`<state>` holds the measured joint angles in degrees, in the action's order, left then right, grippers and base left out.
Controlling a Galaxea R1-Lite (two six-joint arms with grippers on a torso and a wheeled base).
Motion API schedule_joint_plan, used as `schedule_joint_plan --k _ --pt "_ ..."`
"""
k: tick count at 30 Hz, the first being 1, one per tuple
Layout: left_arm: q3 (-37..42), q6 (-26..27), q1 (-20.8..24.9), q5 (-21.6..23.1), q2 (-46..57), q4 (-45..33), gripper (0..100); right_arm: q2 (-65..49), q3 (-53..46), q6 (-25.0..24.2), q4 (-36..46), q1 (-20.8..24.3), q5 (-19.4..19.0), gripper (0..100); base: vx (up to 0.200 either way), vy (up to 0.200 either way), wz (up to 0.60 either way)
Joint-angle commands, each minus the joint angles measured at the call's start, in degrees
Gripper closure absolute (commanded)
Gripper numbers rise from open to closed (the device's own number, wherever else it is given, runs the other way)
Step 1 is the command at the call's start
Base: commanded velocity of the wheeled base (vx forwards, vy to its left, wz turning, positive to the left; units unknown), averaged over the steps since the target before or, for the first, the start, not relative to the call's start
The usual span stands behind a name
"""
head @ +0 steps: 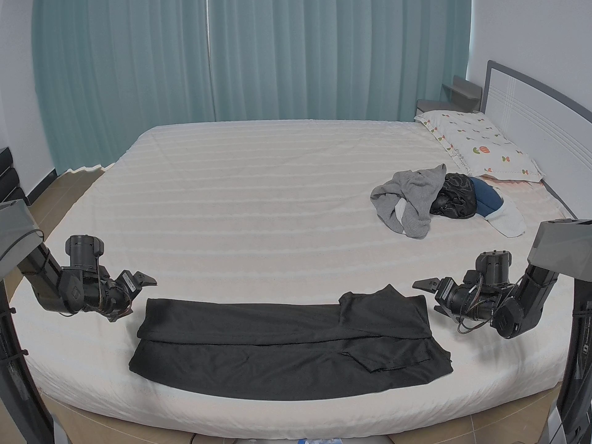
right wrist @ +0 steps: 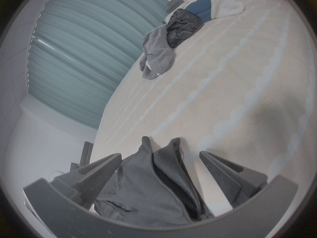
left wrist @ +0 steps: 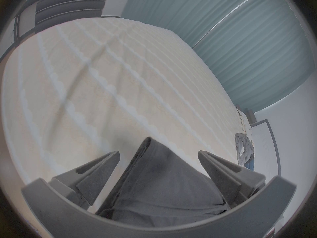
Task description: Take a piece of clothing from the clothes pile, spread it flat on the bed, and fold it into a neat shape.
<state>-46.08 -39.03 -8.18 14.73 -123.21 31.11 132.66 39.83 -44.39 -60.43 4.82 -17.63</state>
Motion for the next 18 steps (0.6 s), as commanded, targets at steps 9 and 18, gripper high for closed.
schedule_joint_plan --k 9,18 --pt "-4.46 -1.31 2.2 -0.49 -8.1 4.66 100 3.57 1.39 -0.88 -0.66 -0.42 -0.13 0 0.0 0.0 0.0" --pt "-4.19 -2.1 0.62 -1.81 -7.92 4.92 100 3.92 3.68 -0.88 -0.66 -0.24 -0.3 0 0.0 0.0 0.0"
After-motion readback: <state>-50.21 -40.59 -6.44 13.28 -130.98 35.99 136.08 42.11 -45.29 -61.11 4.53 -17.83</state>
